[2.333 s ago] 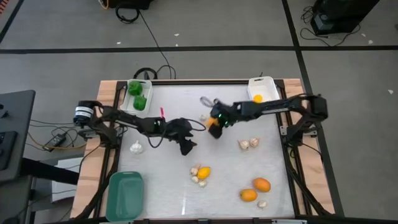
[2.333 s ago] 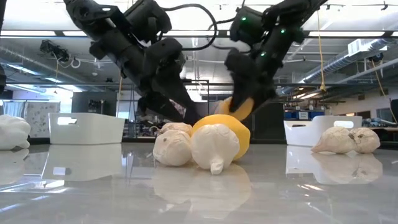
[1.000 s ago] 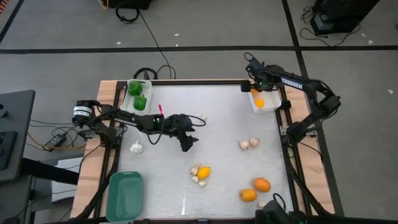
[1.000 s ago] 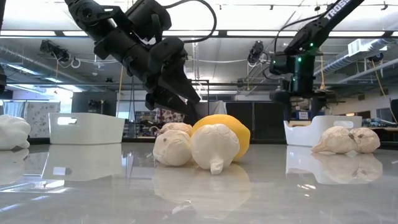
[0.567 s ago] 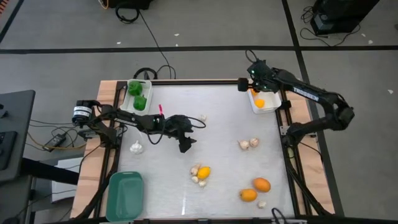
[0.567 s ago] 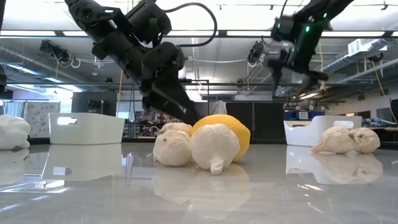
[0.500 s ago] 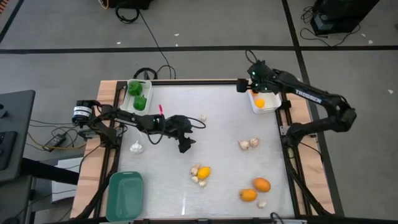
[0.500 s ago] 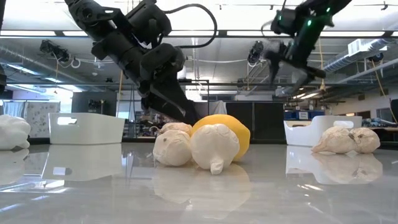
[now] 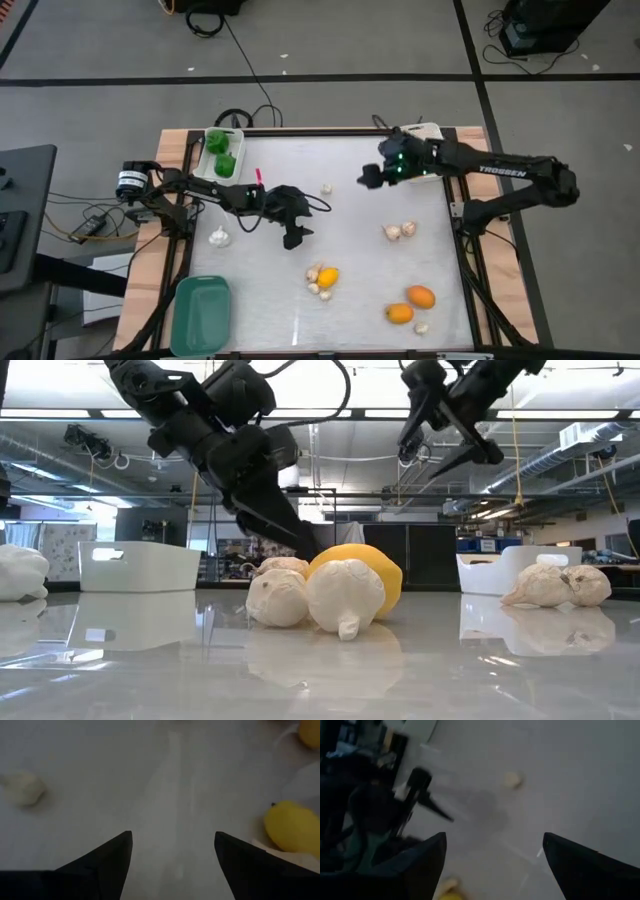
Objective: Sort produce into baskets
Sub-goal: Put the yellow lemon into the right white bin
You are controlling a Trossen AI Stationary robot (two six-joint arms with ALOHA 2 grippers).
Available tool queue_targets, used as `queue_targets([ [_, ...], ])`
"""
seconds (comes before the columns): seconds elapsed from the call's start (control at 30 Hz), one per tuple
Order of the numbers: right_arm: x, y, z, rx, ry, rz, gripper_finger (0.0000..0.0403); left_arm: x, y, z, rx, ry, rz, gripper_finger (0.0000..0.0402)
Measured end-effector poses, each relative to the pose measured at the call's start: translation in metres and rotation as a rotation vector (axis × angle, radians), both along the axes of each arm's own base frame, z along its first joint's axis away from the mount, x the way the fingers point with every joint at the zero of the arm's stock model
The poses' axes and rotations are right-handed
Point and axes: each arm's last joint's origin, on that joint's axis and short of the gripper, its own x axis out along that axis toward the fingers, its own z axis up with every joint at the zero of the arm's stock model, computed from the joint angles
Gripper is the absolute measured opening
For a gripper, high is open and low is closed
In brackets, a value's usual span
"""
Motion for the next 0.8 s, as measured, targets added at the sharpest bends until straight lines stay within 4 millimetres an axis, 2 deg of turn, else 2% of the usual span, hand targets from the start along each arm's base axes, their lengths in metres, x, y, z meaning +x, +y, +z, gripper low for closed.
queue_targets([
  [0.2, 0.006, 0.038, -0.001, -0.024, 0.022, 0.104, 0.0322, 0.004, -0.012, 0.005, -0.088, -0.065, -0.121, 0.0288],
  [0.37, -0.001, 0.065, -0.008, -0.037, 0.135, 0.158, 0.0308, 0.004, -0.034, 0.008, -0.186, -0.074, -0.131, 0.0284],
  [0.57, -0.010, 0.095, -0.012, -0.067, 0.214, 0.193, 0.0301, 0.005, -0.069, 0.015, -0.147, -0.162, -0.124, 0.0280],
  [0.8, -0.018, 0.128, -0.012, -0.090, 0.197, 0.217, 0.0301, 0.008, -0.099, 0.023, -0.091, -0.226, 0.008, 0.0280],
])
